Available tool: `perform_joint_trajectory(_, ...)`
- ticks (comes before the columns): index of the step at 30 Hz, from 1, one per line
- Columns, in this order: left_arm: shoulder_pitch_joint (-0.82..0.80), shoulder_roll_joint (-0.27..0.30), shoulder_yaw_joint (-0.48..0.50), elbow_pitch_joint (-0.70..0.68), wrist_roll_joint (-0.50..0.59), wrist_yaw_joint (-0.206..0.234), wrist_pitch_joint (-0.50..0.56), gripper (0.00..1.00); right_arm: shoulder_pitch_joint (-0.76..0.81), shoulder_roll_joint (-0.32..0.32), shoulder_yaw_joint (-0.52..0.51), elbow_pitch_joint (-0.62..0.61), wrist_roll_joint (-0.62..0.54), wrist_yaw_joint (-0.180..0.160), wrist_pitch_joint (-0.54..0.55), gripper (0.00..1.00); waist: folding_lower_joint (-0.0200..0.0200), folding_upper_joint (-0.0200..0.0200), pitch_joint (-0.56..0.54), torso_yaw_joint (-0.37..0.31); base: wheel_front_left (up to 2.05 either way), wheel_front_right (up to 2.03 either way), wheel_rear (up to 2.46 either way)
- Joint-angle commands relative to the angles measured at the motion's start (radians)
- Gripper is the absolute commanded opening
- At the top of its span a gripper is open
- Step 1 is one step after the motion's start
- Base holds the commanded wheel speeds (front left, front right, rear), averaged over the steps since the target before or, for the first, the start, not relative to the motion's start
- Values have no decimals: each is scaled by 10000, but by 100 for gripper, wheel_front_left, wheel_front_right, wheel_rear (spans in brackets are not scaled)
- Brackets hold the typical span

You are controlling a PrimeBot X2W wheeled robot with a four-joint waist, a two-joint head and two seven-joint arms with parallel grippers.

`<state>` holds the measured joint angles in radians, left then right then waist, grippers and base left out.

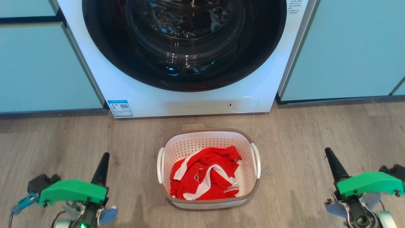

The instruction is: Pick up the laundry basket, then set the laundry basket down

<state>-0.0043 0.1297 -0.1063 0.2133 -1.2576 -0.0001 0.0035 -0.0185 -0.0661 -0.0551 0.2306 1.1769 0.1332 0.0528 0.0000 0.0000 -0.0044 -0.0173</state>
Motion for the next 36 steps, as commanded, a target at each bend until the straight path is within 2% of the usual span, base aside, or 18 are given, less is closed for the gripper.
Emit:
perform_joint_trajectory(1, -623, 17, 479, -250, -266, -126, 66, 0, -650, 8, 56, -265, 344, -18, 64, 0, 0, 0, 3, 7, 0, 0, 0)
perform_joint_trajectory(36, -995, -610, 1908, 277, -3441, -1227, 885, 0, -870, 82, -458, 110, 4122, -24, 499, 0, 0, 0, 71, 162, 0, 0, 0)
